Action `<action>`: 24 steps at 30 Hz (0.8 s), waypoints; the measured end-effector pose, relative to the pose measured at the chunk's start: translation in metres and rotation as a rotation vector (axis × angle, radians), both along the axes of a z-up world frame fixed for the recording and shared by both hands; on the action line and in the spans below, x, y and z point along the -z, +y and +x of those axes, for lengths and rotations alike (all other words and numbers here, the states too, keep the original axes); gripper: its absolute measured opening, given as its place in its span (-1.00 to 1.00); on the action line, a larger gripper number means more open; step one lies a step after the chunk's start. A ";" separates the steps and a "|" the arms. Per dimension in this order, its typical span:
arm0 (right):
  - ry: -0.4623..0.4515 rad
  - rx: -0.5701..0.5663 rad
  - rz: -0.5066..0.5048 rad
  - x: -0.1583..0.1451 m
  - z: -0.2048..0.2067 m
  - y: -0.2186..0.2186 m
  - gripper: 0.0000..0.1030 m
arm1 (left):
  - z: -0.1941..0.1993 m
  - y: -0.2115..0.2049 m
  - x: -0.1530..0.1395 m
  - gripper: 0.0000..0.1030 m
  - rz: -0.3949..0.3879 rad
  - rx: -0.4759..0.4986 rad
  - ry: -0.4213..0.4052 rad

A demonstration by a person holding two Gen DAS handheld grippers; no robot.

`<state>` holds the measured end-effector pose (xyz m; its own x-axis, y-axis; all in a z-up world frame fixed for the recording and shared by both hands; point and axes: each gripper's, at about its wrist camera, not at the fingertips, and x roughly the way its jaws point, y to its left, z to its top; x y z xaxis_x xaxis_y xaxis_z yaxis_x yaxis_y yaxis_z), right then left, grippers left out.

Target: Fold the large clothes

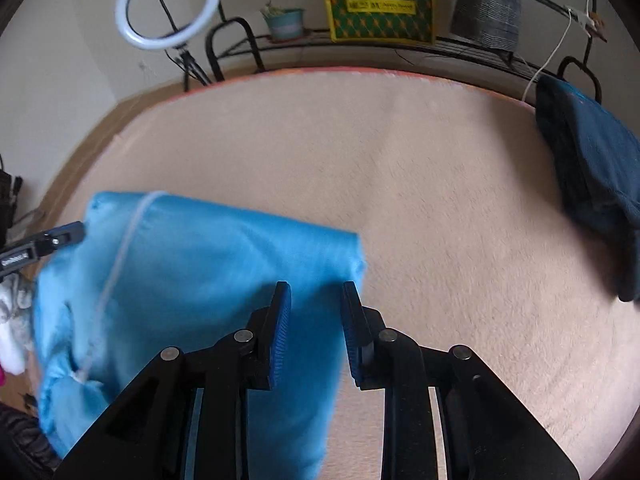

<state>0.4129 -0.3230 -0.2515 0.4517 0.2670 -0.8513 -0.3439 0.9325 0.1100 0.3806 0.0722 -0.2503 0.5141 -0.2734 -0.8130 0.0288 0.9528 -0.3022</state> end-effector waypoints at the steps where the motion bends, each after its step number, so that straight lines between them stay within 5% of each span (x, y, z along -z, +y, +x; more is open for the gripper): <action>1: -0.003 0.002 -0.017 0.000 -0.001 0.000 -0.54 | -0.002 0.000 0.007 -0.15 0.012 0.006 0.010; 5: -0.023 0.020 -0.036 -0.018 -0.013 -0.008 -0.54 | -0.007 -0.002 0.002 -0.15 0.081 0.034 -0.003; 13: -0.045 -0.103 0.082 -0.051 -0.082 -0.011 -0.54 | -0.067 -0.004 -0.049 -0.15 0.047 0.076 -0.113; 19: 0.063 -0.139 0.036 -0.016 -0.119 -0.012 -0.54 | -0.093 -0.010 -0.016 -0.15 0.113 0.142 -0.023; 24: 0.102 -0.145 0.045 -0.004 -0.135 -0.024 -0.54 | -0.108 0.003 0.003 -0.15 0.094 0.135 0.037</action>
<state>0.2776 -0.3465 -0.2478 0.3173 0.3617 -0.8766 -0.4596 0.8673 0.1914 0.2727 0.0756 -0.2534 0.4472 -0.2597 -0.8559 0.1492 0.9652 -0.2149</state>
